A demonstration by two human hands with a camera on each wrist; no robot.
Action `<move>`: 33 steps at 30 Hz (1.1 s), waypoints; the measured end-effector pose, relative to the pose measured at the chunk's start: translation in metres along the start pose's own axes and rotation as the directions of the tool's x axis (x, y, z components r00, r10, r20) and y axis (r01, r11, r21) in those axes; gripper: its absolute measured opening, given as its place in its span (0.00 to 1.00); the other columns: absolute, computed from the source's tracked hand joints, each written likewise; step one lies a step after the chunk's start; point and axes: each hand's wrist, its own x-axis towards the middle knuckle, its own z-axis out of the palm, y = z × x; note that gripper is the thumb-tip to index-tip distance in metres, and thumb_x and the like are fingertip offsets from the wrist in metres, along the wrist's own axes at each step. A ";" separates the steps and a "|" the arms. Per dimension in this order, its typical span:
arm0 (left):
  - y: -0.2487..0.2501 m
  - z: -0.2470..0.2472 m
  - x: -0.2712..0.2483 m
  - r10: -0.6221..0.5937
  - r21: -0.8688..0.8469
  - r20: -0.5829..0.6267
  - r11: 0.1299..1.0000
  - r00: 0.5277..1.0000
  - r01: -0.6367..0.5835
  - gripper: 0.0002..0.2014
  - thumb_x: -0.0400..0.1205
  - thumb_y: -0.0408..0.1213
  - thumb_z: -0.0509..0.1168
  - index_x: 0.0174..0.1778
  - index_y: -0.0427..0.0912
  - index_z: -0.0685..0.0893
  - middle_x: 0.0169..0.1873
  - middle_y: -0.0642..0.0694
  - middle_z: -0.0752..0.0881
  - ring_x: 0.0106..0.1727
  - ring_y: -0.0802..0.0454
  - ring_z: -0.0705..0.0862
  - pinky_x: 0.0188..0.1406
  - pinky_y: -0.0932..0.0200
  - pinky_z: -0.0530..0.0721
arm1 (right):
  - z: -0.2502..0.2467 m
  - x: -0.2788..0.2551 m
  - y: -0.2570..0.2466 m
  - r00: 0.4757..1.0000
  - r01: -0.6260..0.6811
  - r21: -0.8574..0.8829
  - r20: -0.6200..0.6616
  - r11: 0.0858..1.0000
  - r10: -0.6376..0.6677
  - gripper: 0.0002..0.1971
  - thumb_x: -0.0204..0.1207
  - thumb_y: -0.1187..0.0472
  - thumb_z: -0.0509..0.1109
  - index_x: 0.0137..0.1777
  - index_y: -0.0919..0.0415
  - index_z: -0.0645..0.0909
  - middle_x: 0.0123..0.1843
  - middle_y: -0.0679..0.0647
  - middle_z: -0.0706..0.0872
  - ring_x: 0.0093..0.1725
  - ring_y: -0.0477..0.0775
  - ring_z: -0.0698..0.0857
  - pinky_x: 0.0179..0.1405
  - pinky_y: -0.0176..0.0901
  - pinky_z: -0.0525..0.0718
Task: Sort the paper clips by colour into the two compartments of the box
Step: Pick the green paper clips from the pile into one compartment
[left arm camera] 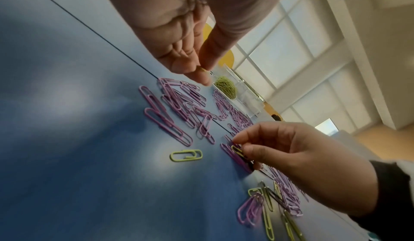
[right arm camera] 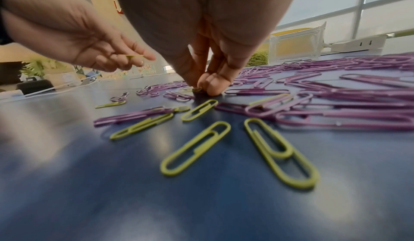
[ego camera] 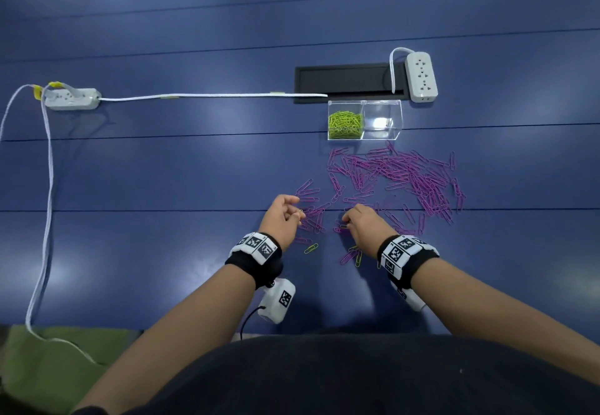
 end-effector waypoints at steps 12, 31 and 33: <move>-0.018 0.017 -0.026 0.003 0.601 0.197 0.790 0.980 -0.123 0.06 0.81 0.41 0.64 0.45 0.41 0.78 0.45 0.47 0.80 0.46 0.46 0.80 0.49 0.54 0.79 | -0.004 -0.001 -0.004 1.000 0.003 -0.064 0.014 0.998 -0.002 0.13 0.79 0.67 0.59 0.62 0.66 0.78 0.60 0.61 0.78 0.64 0.61 0.75 0.65 0.50 0.75; -0.004 0.036 -0.024 0.003 0.572 0.290 0.801 0.957 -0.176 0.03 0.80 0.32 0.58 0.44 0.41 0.69 0.37 0.44 0.77 0.36 0.44 0.74 0.41 0.52 0.77 | -0.035 -0.025 0.024 0.908 -0.333 0.421 -0.098 0.844 0.407 0.04 0.77 0.65 0.62 0.46 0.58 0.79 0.38 0.51 0.82 0.34 0.51 0.79 0.32 0.39 0.76; -0.001 0.042 -0.018 0.002 0.425 0.217 0.900 0.976 -0.097 0.05 0.79 0.30 0.58 0.45 0.43 0.69 0.30 0.50 0.77 0.30 0.51 0.72 0.34 0.59 0.75 | -0.034 -0.029 0.025 0.922 -0.315 0.363 -0.101 0.877 0.373 0.06 0.76 0.66 0.62 0.48 0.59 0.80 0.40 0.51 0.82 0.37 0.52 0.80 0.39 0.41 0.78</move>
